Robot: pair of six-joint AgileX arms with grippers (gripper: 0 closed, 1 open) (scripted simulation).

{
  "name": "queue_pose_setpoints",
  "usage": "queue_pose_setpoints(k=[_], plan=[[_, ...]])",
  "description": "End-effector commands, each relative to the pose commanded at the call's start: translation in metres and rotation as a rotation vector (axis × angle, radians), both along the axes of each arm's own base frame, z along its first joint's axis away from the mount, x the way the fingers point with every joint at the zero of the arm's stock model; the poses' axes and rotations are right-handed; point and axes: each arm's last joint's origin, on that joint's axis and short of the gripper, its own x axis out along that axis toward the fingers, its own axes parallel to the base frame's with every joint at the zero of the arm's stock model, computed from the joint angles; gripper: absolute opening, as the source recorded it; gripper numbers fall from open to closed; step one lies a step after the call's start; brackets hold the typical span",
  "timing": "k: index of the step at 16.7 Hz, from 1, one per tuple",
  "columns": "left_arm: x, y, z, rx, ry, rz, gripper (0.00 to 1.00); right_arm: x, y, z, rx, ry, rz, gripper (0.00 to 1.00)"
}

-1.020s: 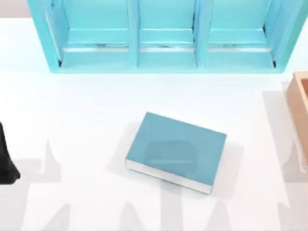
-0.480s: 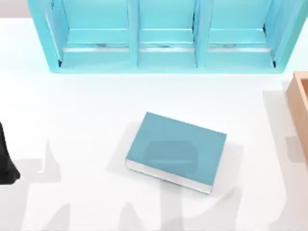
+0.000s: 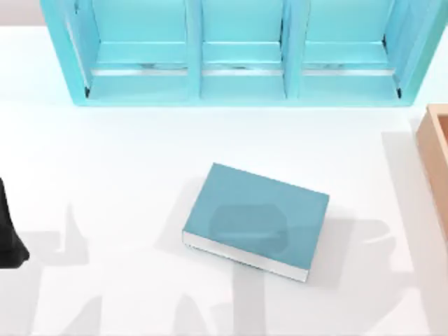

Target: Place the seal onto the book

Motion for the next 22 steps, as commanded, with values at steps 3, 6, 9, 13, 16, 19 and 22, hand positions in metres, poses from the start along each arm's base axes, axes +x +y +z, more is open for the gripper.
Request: queue_pose_setpoints(k=[3, 6, 9, 13, 16, 19, 22], plan=[[0.0, 0.0, 0.0, 0.0, 0.0, 0.0, 1.0, 0.034, -0.017, -0.009, 0.029, 0.168, -0.003, 1.0], [0.0, 0.0, 0.0, 0.0, 0.0, 0.0, 1.0, 0.06, -0.031, -0.021, 0.058, 0.296, -0.004, 1.0], [0.0, 0.0, 0.0, 0.0, 0.0, 0.0, 1.0, 0.074, -0.04, -0.031, 0.079, 0.372, -0.004, 1.0], [0.0, 0.0, 0.0, 0.0, 0.0, 0.0, 1.0, 0.077, -0.043, -0.033, 0.085, 0.389, -0.004, 1.0], [0.0, 0.0, 0.0, 0.0, 0.0, 0.0, 1.0, 0.078, -0.041, -0.033, 0.083, 0.387, 0.0, 1.0], [0.0, 0.0, 0.0, 0.0, 0.0, 0.0, 1.0, 0.079, -0.042, -0.051, 0.085, 0.389, -0.004, 1.0], [0.0, 0.0, 0.0, 0.0, 0.0, 0.0, 1.0, 0.08, -0.043, -0.081, 0.085, 0.389, -0.004, 1.0]])
